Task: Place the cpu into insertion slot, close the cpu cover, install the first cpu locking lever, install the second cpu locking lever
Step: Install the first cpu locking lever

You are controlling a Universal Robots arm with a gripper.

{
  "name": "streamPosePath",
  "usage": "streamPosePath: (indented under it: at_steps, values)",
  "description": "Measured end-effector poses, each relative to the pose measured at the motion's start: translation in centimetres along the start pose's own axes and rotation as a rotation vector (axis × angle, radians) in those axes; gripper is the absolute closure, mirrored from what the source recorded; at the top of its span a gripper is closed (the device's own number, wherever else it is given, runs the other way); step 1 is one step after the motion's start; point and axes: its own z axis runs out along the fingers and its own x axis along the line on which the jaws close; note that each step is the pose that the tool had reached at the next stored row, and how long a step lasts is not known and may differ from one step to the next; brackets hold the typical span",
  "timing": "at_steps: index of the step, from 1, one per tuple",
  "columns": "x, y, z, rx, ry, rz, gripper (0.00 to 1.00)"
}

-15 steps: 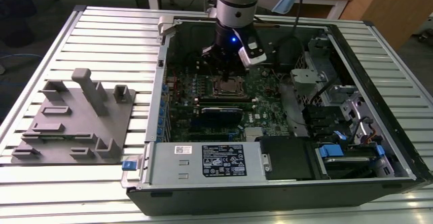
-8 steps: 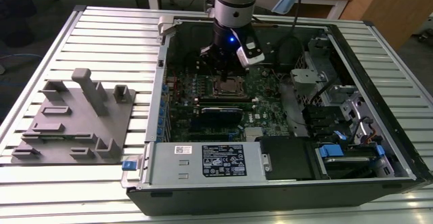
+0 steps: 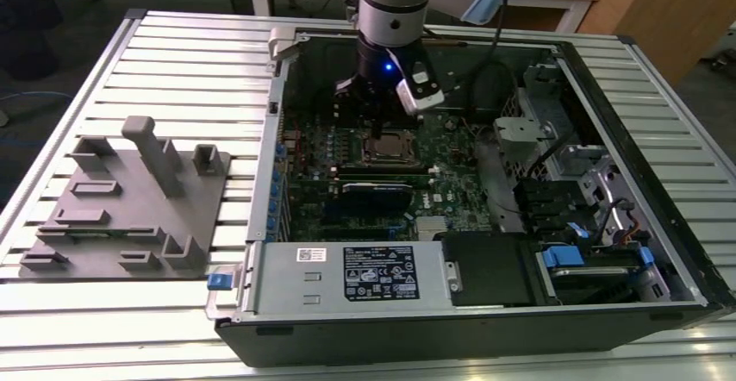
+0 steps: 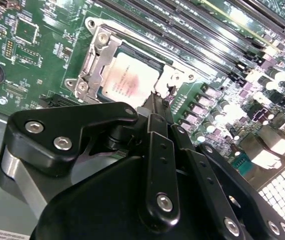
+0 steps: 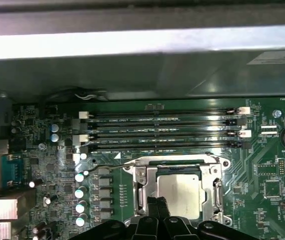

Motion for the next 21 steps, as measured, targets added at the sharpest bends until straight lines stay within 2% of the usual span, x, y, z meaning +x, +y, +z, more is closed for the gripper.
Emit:
streamPosePath:
  at_steps: [14,21]
  values:
    - [0.20,-0.01,0.00,0.0001,0.0026,0.000,0.90]
    - [0.19,0.00,-0.50,0.0001,0.0026,0.000,0.90]
